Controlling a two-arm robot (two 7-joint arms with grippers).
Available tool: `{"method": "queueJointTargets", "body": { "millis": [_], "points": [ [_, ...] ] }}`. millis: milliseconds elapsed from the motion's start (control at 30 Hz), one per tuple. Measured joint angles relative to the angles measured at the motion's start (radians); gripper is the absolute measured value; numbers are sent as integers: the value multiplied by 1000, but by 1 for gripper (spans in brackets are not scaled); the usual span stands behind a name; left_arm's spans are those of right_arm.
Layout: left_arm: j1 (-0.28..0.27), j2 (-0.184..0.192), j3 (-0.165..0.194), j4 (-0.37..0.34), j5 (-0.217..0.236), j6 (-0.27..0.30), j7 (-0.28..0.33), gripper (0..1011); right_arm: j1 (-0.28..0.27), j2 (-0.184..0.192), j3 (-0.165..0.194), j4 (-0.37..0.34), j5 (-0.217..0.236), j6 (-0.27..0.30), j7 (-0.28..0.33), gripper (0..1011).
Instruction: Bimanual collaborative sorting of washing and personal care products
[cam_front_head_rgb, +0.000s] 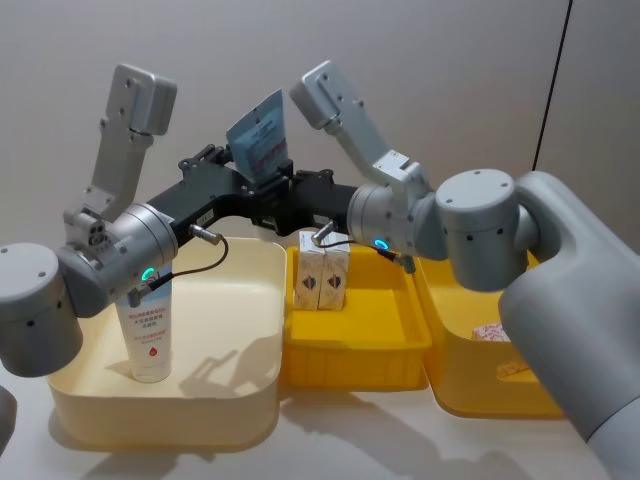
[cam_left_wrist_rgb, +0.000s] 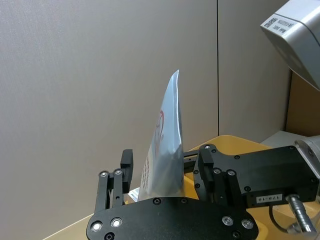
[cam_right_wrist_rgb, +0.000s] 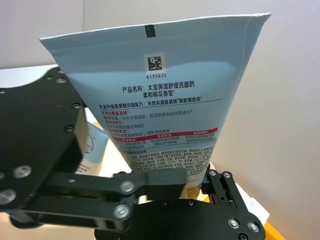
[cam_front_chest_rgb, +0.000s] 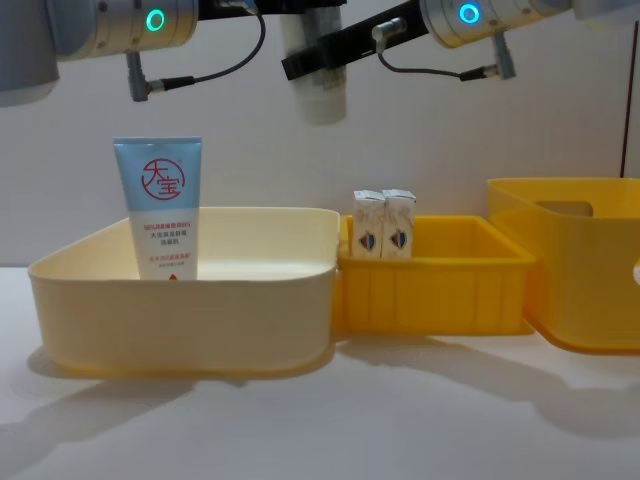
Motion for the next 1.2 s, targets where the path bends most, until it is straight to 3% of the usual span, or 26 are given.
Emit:
{"method": "queueJointTargets", "body": {
  "millis": [300, 667, 1200],
  "points": [
    [0, 0, 0, 0, 0, 0, 0, 1003, 4, 26, 17, -4, -23, 9, -38, 560],
    [0, 0, 0, 0, 0, 0, 0, 1003, 13, 77, 42, -17, -65, 47, -99, 560],
    [0, 0, 0, 0, 0, 0, 0, 1003, 32, 146, 87, -25, -128, 153, -208, 559]
  ]
}}
